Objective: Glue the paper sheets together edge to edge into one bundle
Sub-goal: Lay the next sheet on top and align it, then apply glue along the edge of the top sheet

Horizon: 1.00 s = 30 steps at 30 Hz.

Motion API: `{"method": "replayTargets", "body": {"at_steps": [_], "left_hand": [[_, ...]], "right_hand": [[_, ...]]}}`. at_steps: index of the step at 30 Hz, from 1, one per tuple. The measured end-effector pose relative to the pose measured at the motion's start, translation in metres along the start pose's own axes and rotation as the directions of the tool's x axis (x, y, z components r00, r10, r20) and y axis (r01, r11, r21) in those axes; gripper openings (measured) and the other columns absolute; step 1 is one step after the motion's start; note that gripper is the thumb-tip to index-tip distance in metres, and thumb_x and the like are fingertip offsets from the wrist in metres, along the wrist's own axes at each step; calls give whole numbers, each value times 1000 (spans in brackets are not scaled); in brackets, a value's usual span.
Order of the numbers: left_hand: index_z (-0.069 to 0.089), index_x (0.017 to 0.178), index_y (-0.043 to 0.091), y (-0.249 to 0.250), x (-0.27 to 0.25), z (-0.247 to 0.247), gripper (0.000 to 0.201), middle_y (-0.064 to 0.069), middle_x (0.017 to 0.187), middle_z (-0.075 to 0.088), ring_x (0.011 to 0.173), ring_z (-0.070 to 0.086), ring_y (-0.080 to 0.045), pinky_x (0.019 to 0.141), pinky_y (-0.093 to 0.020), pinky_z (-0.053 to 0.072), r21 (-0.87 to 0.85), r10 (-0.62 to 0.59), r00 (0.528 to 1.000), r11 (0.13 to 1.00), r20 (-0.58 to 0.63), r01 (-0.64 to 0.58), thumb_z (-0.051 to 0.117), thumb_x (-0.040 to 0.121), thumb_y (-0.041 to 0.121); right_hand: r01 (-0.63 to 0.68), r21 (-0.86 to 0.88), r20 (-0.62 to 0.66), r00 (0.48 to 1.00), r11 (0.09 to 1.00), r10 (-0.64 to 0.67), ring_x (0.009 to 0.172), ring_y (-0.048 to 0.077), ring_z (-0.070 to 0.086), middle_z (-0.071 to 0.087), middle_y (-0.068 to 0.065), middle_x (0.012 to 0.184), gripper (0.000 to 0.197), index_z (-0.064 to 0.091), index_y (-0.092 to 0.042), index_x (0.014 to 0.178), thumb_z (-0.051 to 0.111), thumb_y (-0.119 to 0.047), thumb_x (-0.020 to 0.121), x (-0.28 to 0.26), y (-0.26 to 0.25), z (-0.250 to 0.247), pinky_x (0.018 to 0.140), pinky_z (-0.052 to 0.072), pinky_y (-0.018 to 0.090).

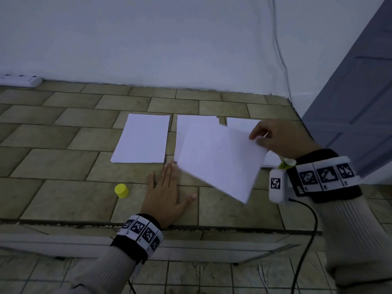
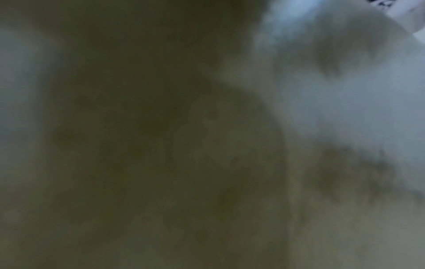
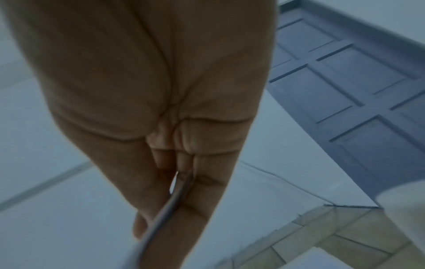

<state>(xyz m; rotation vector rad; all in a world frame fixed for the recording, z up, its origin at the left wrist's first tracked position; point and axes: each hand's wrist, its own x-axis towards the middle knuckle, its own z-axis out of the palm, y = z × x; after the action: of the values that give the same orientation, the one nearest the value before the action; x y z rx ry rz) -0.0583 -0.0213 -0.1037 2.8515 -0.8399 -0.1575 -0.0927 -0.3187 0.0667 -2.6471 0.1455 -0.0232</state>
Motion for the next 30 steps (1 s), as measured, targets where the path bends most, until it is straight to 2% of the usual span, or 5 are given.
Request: {"method": "replayTargets", "body": {"at_steps": [4,8,13,20,30], "left_hand": [[-9,153,6,0,0,0,113,-6,163,-9,149,-10,-16,120,-52,-3,12,2,1000,1000,-2,-2,-18,73,85],[0,155,9,1,-1,-1,114,-4,163,-4,149,-8,-16,120,-52,-3,-23,12,1000,1000,-13,-12,-17,72,85],[-4,155,12,3,-2,-3,114,-2,163,-8,149,-12,-13,120,-50,-5,9,-9,1000,1000,1,9,-22,69,84],[0,156,13,4,-2,-5,115,-2,163,-7,149,-12,-14,120,-49,-8,23,-15,1000,1000,13,15,-23,68,84],[5,156,14,4,-1,-4,112,-3,163,-4,149,-10,-14,120,-49,-7,41,-15,1000,999,17,14,-18,71,84]], "right_hand": [[-71,324,-173,976,943,133,72,17,64,62,0,84,14,66,-11,96,61,-1,87,23,6,8,73,56,29],[-153,612,-105,957,776,271,81,26,62,57,14,91,23,63,0,106,62,7,84,50,6,60,72,60,31],[-237,624,-55,937,744,345,65,15,57,44,2,72,30,59,7,115,63,7,85,68,3,111,70,60,30],[-249,191,-82,960,950,268,110,25,55,59,11,119,31,59,-7,119,63,-14,88,74,-2,129,86,42,25],[-315,-181,45,944,932,328,109,28,53,43,12,126,33,50,-14,120,57,-29,92,71,-10,135,80,45,34]]}}
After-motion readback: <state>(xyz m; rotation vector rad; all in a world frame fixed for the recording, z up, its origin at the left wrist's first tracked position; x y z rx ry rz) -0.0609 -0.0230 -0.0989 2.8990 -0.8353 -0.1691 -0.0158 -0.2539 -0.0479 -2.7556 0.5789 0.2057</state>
